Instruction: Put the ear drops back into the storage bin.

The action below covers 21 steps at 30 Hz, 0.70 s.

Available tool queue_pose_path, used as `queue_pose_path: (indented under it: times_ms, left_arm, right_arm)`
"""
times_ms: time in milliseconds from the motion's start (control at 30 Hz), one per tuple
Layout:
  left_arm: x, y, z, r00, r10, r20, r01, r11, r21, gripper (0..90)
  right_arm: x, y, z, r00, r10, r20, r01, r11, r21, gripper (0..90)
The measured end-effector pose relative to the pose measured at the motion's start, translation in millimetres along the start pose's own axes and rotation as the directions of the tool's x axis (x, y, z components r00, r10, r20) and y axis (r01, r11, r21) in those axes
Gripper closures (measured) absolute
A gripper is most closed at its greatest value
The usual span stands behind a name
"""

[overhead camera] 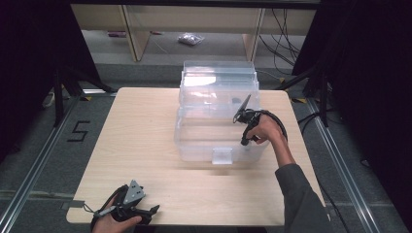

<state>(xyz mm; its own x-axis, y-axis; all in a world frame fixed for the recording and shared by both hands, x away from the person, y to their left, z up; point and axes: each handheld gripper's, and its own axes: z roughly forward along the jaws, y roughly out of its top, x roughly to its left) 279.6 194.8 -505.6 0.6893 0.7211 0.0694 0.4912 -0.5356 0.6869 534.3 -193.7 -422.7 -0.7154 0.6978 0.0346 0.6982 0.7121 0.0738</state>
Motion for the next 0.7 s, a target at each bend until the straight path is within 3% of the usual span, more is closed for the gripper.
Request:
queue_pose_path:
  times_ms: [33, 67, 133, 200, 300, 333, 367, 433, 467, 533, 567, 633, 667, 700]
  left_arm:
    - [-0.2, 0.0, 0.2, 1.0, -0.003, 0.001, 0.003, 1.0, -0.003, 14.9]
    - [-0.1, 0.0, 0.1, 1.0, 0.0, 0.0, 0.0, 1.0, 0.0, 14.9]
    - [0.1, 0.0, 0.0, 1.0, -0.001, -0.001, 0.001, 1.0, -0.001, 14.9]
    - [0.1, 0.1, 0.0, 1.0, -0.001, -0.001, 0.001, 1.0, -0.001, 14.9]
    - [-0.3, 0.0, 0.0, 1.0, -0.002, -0.001, 0.002, 1.0, -0.003, 14.9]
    - [-0.2, 0.1, -0.1, 1.0, -0.002, -0.001, 0.002, 1.0, -0.003, 14.9]
    - [-0.2, 0.1, 0.0, 1.0, -0.002, -0.001, 0.002, 1.0, -0.003, 14.9]
    - [-0.3, 0.0, 0.0, 1.0, -0.002, -0.001, 0.002, 1.0, -0.004, 14.9]
    - [-0.2, 0.1, -0.1, 1.0, -0.001, -0.001, 0.001, 1.0, -0.003, 14.9]
    - [-0.1, 0.1, -0.1, 1.0, -0.002, -0.002, 0.002, 1.0, -0.003, 14.9]
    - [0.1, 0.1, -0.2, 1.0, 0.001, -0.002, -0.001, 1.0, 0.0, 14.9]
    - [-0.1, 0.0, 0.1, 1.0, 0.0, -0.002, 0.0, 1.0, 0.0, 14.9]
    - [-0.1, 0.1, 0.1, 1.0, 0.0, -0.002, 0.0, 1.0, 0.0, 14.9]
    - [-0.1, 0.1, 0.0, 1.0, 0.001, -0.002, -0.001, 1.0, 0.0, 14.9]
  right_arm:
    - [1.5, 0.0, -1.9, 0.9999, 0.011, -0.003, -0.011, 1.0, 0.002, 52.0]
    - [-0.5, -0.4, -5.2, 0.9993, -0.023, 0.029, 0.023, 1.0, 0.003, 50.5]
    - [3.1, -0.3, -11.4, 0.9999, 0.008, 0.012, -0.007, 1.0, -0.016, 48.6]
    - [2.4, -0.1, -15.9, 0.9993, -0.015, 0.034, 0.016, 0.999, -0.031, 46.6]
    - [4.2, -0.5, -20.6, 0.9994, 0.001, 0.034, 0.001, 0.999, -0.052, 44.3]
    - [3.6, -0.4, -21.1, 0.9989, -0.017, 0.043, 0.02, 0.998, -0.064, 43.9]
    - [5.4, -0.6, -21.8, 0.9994, 0.004, 0.034, -0.002, 0.999, -0.052, 43.6]
    - [3.8, -0.2, -23.3, 0.9989, -0.024, 0.041, 0.026, 0.998, -0.057, 42.7]
    - [5.7, -0.9, -23.3, 0.9992, 0.012, 0.038, -0.009, 0.998, -0.06, 42.3]
    - [5.5, -1.2, -24.2, 0.9993, 0.016, 0.033, -0.013, 0.997, -0.074, 41.1]
    - [4.1, -1.3, -24.7, 0.9998, -0.014, 0.018, 0.015, 0.996, -0.092, 40.8]
    - [6.5, -2.5, -26.4, 0.9997, 0.008, 0.023, -0.006, 0.996, -0.091, 40.5]
    - [5.1, -2.3, -26.5, 0.9996, -0.017, 0.024, 0.019, 0.994, -0.111, 40.3]
    - [6.6, -3.2, -27.5, 0.9998, -0.009, 0.017, 0.011, 0.994, -0.106, 40.0]
